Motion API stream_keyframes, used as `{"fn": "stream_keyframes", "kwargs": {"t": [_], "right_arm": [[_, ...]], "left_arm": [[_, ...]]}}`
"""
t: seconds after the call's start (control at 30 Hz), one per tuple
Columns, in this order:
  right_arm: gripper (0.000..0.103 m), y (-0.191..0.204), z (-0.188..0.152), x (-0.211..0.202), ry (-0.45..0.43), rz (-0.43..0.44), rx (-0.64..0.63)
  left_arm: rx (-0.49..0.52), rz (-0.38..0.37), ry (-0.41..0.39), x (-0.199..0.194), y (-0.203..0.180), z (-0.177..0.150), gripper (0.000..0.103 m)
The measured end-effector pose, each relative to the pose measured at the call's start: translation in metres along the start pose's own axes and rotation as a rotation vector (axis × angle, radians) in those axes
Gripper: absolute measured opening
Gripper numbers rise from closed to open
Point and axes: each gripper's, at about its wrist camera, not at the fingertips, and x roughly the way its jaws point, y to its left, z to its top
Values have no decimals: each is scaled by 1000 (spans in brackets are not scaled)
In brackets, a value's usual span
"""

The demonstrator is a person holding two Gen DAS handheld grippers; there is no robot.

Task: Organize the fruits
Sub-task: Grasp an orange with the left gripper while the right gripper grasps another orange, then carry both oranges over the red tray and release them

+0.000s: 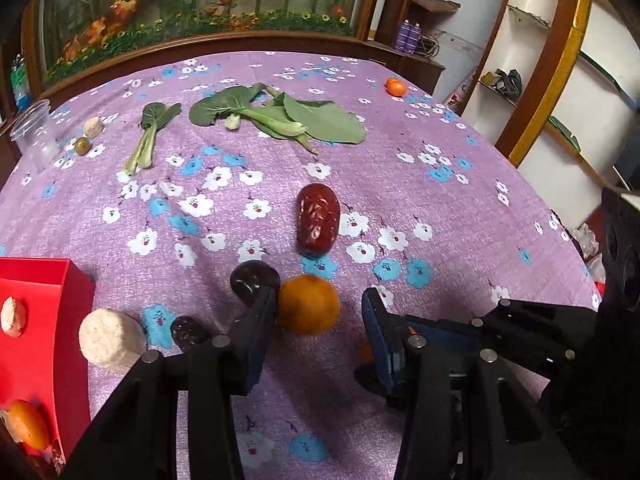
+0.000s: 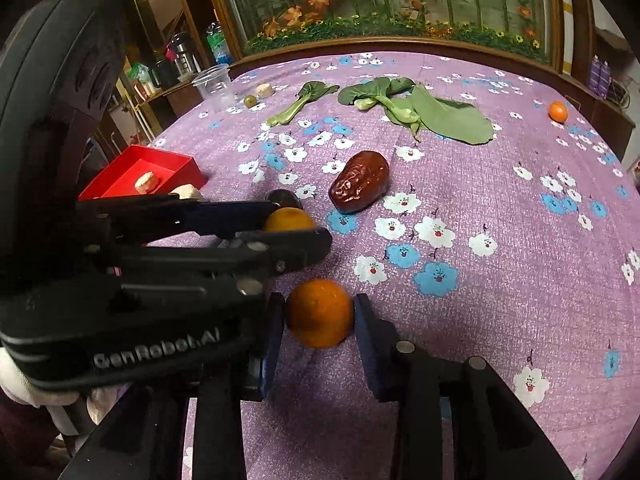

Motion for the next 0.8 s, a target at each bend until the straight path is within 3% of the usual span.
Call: {"fn": "stream_keyframes", "kwargs": {"t": [0.37,0.63,0.8], "right_arm": [[36,-2,-2,-4,-19,-2,22],[36,14,-7,-23,-42,-6,17],[36,38,-2,-35,-62,9,-29]], "left_arm": [[-57,-28,-22,-6,5,-7,29],[-165,-41,-110,-54,29,-23,29],[-276,-8,-188,-98,67,-41,29]]}}
